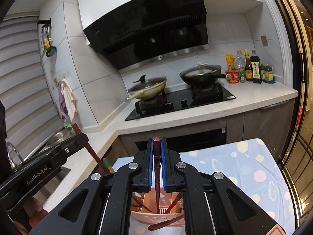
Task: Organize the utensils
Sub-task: 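Lift the dark red chopstick with the left tool while the right tool carries the red chopstick to the holder, then open the left tool over the pink holder while the right tool releases the red chopstick into it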
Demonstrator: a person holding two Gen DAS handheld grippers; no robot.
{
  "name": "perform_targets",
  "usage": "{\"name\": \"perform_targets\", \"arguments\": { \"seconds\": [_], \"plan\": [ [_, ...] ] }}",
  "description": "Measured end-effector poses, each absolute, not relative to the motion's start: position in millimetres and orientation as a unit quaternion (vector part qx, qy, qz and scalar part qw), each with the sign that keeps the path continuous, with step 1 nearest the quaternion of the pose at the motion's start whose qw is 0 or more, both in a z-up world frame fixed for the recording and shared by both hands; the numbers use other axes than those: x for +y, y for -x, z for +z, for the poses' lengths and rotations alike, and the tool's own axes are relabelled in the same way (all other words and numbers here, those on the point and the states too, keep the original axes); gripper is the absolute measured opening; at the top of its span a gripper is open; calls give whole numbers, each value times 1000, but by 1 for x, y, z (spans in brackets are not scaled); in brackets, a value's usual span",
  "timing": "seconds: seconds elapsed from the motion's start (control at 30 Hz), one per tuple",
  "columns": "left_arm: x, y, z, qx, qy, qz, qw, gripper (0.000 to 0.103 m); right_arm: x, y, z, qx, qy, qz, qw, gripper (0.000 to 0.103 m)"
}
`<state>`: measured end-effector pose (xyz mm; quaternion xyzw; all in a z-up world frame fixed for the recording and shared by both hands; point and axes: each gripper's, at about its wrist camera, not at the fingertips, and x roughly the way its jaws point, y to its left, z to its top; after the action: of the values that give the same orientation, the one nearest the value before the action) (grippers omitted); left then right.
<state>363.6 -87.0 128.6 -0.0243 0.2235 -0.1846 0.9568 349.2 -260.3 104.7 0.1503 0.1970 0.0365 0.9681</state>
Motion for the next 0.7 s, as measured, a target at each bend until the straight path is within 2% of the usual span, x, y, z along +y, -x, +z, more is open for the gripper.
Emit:
{"name": "perform_targets", "arguments": {
  "seconds": [0.23, 0.27, 0.3, 0.33, 0.37, 0.4, 0.7],
  "plan": [
    [-88, -373, 113, 240, 20, -179, 954, 8, -252, -359, 89, 214, -140, 39, 966, 8],
    [-88, -373, 111, 241, 19, -175, 954, 10, -252, -359, 88, 214, -141, 40, 966, 11],
    [-87, -374, 110, 242, 17, -172, 955, 17, -251, -359, 87, 216, -141, 37, 965, 14],
    [-86, -374, 110, 242, 18, -168, 955, 28, -250, -359, 88, 216, -140, 35, 966, 24],
    [-85, -374, 109, 242, 19, -166, 956, 32, -249, -358, 88, 214, -139, 34, 966, 35],
    [-85, -374, 109, 242, 20, -164, 956, 39, -249, -357, 89, 211, -137, 34, 967, 38],
    [-77, -369, 109, 244, 19, -159, 956, 42, -243, -343, 99, 199, -126, 36, 971, 41]
  ]
}}
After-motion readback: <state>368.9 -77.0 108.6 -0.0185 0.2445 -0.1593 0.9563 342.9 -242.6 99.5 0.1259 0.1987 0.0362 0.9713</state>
